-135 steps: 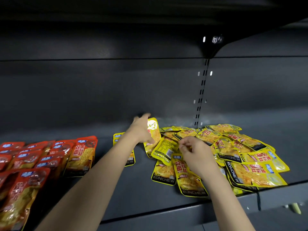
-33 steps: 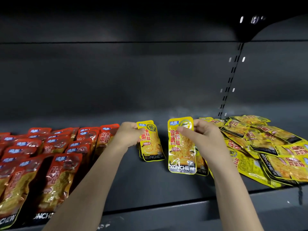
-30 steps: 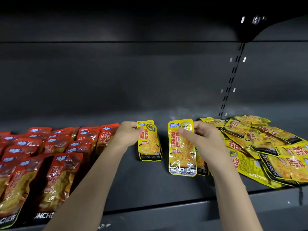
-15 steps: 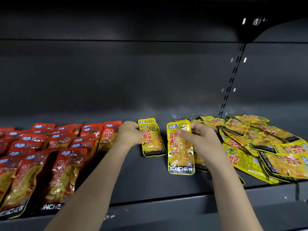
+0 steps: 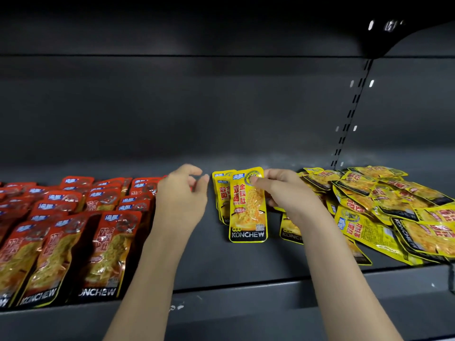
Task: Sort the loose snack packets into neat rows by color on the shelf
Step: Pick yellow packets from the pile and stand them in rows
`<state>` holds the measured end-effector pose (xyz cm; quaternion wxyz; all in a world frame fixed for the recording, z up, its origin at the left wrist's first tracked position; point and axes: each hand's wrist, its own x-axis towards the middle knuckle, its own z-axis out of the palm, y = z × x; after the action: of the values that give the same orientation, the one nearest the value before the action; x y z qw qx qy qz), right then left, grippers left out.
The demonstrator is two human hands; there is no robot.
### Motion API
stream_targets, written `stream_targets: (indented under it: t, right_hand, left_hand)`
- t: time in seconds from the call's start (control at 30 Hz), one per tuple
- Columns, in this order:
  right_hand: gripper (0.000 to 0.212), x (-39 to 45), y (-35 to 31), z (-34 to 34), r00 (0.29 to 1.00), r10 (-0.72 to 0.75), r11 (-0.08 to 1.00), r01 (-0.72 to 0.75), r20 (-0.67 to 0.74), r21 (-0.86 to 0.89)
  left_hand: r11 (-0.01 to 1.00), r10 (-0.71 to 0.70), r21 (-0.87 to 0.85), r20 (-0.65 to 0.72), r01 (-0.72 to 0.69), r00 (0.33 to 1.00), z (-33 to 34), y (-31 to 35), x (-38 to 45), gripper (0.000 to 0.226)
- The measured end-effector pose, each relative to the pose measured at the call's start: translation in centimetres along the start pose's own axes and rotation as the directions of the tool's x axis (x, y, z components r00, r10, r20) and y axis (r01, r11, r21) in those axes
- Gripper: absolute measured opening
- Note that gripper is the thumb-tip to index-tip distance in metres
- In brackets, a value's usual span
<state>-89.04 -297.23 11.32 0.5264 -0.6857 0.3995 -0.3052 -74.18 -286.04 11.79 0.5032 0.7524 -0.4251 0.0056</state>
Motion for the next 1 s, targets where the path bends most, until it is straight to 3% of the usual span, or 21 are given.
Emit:
stream_targets:
  t: [0.1, 0.23, 0.43, 0.6, 0.83, 1.0]
  right_hand:
    - [0.015, 1.0, 0.1, 1.0, 0.996, 0.074, 0.997, -0.073, 0.056, -0.011]
    - [0.037, 2.4, 0.8, 1.8, 0.990, 0.138, 0.989, -0.136, 0.022, -0.062]
    - [0.011, 2.6, 1.4, 3.1, 1.000, 0.014, 0.982, -0.017, -0.021, -0.190]
    - [0.019, 2.5, 1.7, 3.4, 0.997, -0.002, 0.941, -0.023, -0.074, -0.337]
    - [0.024, 1.7, 1.6, 3.4, 0.996, -0.015, 0.925, -0.018, -0.085, -0.380]
    - [0.040, 0.8, 1.4, 2.8, 0.974, -0.074, 0.929, -0.011, -0.215, -0.371]
  left_hand:
    - [0.997, 0.019, 0.074, -0.031, -0.017, 0.999, -0.2, -0.9, -1.1, 0.015]
    - [0.994, 0.015, 0.105, -0.043, -0.010, 0.999, -0.4, -1.7, -1.6, 0.013]
    - [0.997, -0.023, 0.067, -0.022, 0.024, 0.999, -0.3, -1.8, -1.5, 0.013]
    - [0.999, -0.013, 0.050, 0.002, 0.013, 1.000, -0.1, -2.1, -1.2, 0.012]
    - [1.000, 0.000, 0.025, 0.064, -0.001, 0.998, 0.0, -2.6, -1.1, 0.010]
    - [0.998, 0.050, 0.029, 0.158, -0.055, 0.986, 0.2, -1.5, -0.3, 0.015]
